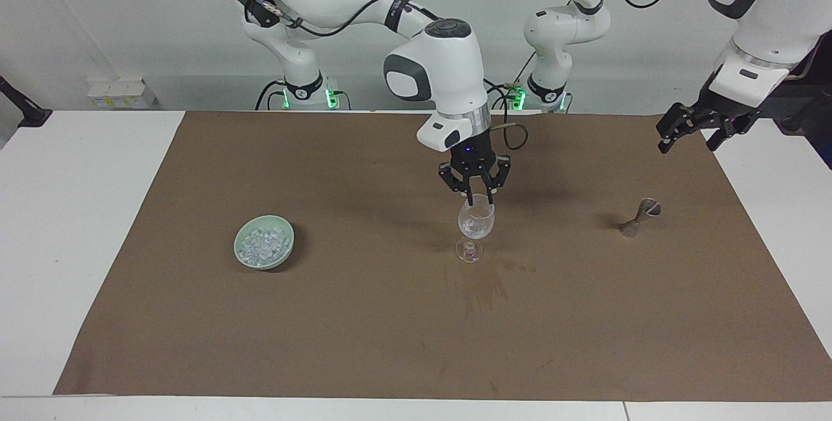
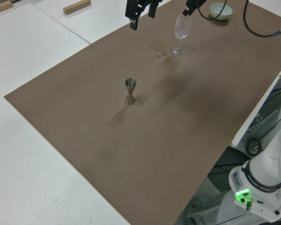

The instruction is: Pour wine and add ice with both arms

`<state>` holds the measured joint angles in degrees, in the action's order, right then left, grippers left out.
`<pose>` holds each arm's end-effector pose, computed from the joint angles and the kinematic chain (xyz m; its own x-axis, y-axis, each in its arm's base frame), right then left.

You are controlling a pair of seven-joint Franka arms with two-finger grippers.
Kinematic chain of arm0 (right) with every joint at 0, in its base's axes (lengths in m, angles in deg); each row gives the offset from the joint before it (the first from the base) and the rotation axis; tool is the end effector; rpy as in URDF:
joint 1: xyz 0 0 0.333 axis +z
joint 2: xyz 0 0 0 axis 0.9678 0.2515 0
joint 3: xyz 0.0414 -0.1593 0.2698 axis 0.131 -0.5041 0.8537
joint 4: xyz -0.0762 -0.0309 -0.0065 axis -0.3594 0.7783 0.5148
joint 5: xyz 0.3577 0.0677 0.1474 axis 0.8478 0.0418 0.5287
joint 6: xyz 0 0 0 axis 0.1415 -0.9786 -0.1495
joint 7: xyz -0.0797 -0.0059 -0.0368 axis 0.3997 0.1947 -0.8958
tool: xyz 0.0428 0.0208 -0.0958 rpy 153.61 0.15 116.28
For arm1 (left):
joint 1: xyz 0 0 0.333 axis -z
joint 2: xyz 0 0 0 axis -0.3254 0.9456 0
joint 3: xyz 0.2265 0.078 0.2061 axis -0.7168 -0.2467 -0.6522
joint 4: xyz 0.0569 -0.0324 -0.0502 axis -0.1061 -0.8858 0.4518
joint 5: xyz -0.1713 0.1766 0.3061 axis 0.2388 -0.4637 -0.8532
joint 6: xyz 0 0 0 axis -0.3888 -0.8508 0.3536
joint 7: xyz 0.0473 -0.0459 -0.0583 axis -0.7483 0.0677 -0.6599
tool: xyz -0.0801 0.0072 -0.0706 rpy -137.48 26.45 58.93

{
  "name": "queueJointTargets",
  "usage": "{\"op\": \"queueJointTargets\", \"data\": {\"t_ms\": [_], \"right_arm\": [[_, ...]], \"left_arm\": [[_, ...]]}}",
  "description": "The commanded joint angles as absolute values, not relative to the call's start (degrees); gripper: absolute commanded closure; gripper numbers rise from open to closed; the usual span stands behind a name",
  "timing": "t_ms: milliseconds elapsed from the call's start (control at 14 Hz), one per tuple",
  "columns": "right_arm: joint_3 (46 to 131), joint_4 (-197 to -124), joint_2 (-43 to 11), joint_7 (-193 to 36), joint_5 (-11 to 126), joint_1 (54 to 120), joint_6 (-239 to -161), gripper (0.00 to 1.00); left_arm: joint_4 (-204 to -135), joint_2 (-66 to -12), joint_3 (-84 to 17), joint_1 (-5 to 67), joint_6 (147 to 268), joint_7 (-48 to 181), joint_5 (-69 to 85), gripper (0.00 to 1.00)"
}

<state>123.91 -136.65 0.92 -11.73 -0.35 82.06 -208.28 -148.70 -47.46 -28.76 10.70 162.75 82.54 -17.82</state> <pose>0.5694 0.4510 0.4877 0.9500 -0.1395 0.2793 -0.0624 -0.9614 -0.2681 0.5704 0.0069 0.6231 0.9987 -0.0063 0.0508 -0.0061 -1.0000 -0.0048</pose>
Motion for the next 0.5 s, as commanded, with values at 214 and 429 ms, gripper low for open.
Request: {"op": "queueJointTargets", "data": {"t_ms": [214, 429], "right_arm": [[124.3, -134.6, 0.5, -11.9, -4.6, 80.4, -208.6, 0.00], [122.0, -134.7, -1.5, -16.1, -5.3, 79.0, -208.5, 0.00]], "left_arm": [[-148.8, -47.3, -29.5, 11.6, 164.3, 82.9, -18.5, 0.00], [-148.8, -47.3, -29.5, 11.6, 164.3, 82.9, -18.4, 0.00]]}}
